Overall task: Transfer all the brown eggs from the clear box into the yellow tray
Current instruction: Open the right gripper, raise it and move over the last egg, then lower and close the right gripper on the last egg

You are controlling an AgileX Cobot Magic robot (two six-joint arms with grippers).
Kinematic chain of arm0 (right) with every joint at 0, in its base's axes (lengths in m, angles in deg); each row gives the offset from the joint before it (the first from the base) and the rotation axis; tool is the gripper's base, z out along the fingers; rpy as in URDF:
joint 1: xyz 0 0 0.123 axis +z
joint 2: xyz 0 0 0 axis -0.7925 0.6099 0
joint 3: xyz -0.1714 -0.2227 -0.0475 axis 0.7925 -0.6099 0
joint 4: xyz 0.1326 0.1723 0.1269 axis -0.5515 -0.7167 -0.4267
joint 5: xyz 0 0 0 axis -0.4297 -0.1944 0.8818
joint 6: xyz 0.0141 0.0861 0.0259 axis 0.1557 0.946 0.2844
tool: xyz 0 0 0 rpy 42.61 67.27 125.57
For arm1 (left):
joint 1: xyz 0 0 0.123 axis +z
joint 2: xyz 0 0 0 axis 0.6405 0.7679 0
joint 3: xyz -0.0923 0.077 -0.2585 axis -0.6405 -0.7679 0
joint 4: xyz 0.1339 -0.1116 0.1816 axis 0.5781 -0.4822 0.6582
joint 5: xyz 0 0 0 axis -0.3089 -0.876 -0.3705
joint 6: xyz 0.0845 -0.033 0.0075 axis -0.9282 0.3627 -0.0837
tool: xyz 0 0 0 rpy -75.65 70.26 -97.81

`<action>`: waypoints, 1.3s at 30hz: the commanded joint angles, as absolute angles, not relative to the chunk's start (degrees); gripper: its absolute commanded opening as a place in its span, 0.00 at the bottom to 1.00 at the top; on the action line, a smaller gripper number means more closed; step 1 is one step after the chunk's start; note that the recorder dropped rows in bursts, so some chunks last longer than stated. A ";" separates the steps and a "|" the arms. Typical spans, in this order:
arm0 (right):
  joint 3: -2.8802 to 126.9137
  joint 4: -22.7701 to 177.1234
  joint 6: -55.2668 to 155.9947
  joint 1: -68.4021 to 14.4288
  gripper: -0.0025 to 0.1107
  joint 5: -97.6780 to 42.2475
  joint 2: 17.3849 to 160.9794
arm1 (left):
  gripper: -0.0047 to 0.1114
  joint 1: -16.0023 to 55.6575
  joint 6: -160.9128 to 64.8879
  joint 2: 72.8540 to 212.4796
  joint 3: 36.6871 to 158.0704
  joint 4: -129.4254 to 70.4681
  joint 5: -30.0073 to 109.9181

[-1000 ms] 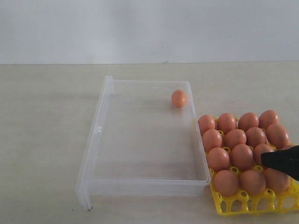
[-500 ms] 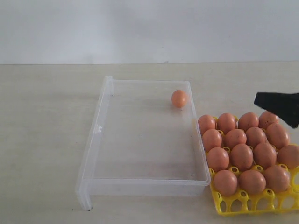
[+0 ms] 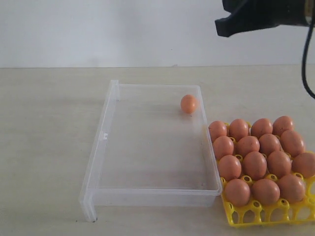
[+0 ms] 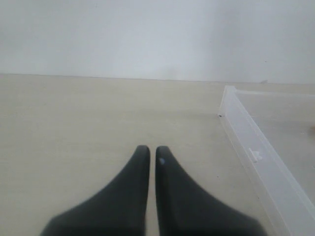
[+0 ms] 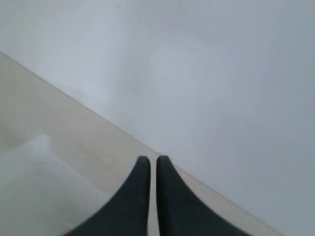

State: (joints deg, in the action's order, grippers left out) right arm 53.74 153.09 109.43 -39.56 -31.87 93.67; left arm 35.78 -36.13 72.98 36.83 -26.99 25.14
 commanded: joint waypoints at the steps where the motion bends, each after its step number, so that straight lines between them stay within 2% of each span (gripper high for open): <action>1: 61.94 148.86 93.12 -30.49 0.02 5.82 98.81 | 0.08 35.98 -36.26 72.85 36.69 -27.14 25.31; 6: 77.31 114.76 64.27 -32.63 0.02 28.53 109.24 | 0.08 35.98 -36.26 72.85 36.69 -27.14 25.31; 9: 88.31 89.79 47.67 -35.30 0.02 35.41 116.80 | 0.08 35.98 -36.26 72.85 36.69 -27.14 25.31; 14: 102.83 66.61 40.56 -33.97 0.02 37.76 129.02 | 0.08 35.98 -36.26 72.85 36.69 -27.14 25.31; 18: 112.00 68.31 39.96 -31.43 0.02 30.80 137.96 | 0.08 35.98 -36.26 72.85 36.69 -27.14 25.31; 23: 115.24 70.87 39.76 -31.24 0.05 27.66 143.14 | 0.08 35.98 -36.26 72.85 36.69 -27.14 25.31; 25: 115.12 72.66 38.66 -31.34 0.12 28.86 143.95 | 0.08 35.98 -36.26 72.85 36.69 -27.14 25.31; 29: 115.12 73.52 38.67 -31.34 0.40 28.82 145.40 | 0.08 35.98 -36.26 72.85 36.69 -27.14 25.31; 31: 115.12 73.52 39.86 -31.34 0.47 26.94 145.86 | 0.08 35.98 -36.26 72.85 36.69 -27.14 25.31; 39: 115.12 74.86 53.26 -31.34 0.46 27.38 148.08 | 0.08 35.98 -36.26 72.85 36.69 -27.14 25.31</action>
